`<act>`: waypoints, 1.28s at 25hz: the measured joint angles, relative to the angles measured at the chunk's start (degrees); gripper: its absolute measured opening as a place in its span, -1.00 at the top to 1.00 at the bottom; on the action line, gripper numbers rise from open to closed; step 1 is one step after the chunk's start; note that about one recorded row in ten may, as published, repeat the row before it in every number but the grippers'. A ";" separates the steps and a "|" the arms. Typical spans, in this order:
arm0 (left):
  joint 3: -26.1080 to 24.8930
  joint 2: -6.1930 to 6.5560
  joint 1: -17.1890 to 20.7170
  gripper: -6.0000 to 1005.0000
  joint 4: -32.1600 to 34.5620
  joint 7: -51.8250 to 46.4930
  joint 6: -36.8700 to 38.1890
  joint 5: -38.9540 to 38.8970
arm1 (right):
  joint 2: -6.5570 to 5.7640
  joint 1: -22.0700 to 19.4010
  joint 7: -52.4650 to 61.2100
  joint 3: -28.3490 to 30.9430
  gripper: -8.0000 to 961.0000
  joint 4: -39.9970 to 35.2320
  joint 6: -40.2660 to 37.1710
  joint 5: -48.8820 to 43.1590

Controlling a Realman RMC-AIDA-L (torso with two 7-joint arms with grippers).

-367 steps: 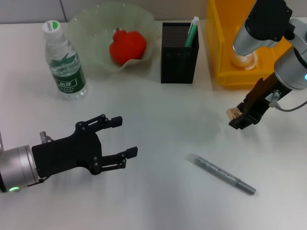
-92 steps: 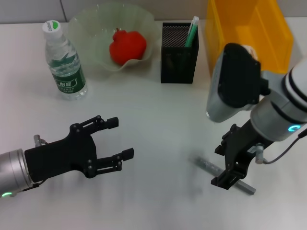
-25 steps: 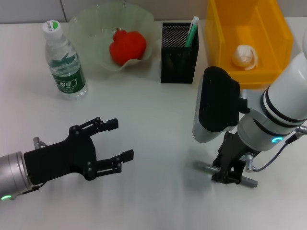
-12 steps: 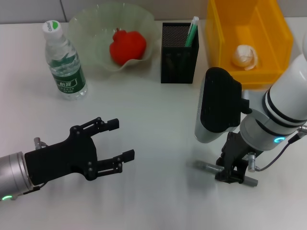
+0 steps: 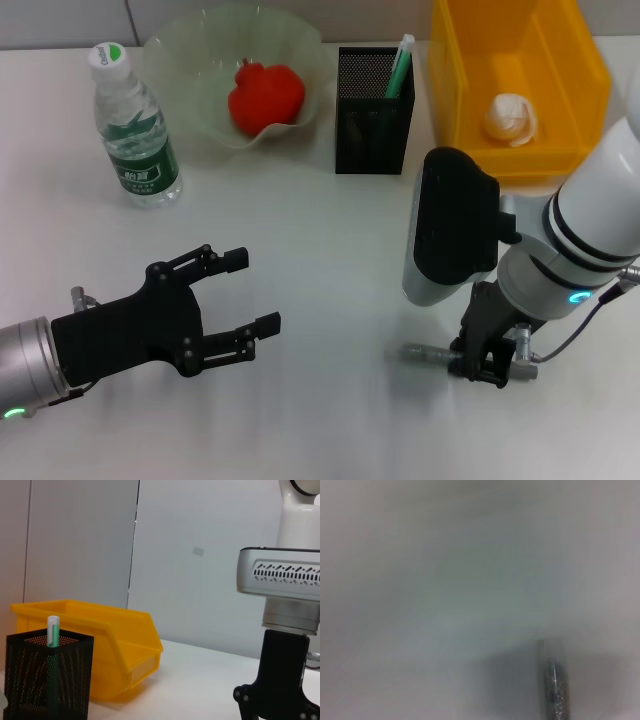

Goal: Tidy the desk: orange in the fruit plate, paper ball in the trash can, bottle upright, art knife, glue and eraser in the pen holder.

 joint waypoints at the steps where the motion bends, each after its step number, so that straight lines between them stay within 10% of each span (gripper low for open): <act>1: 0.00 0.00 0.00 -0.68 0.00 0.00 0.00 0.00 | -0.03 -0.16 0.00 0.16 0.65 -0.58 -0.03 0.09; 17: 0.00 0.00 0.00 -0.68 0.00 0.00 0.10 0.00 | -0.27 -1.90 -0.08 4.99 0.70 -5.02 -0.50 0.44; 32: 0.00 0.09 -0.08 -0.68 0.00 0.00 0.25 0.00 | -0.35 -3.54 -7.16 22.54 0.70 -5.10 -0.18 11.63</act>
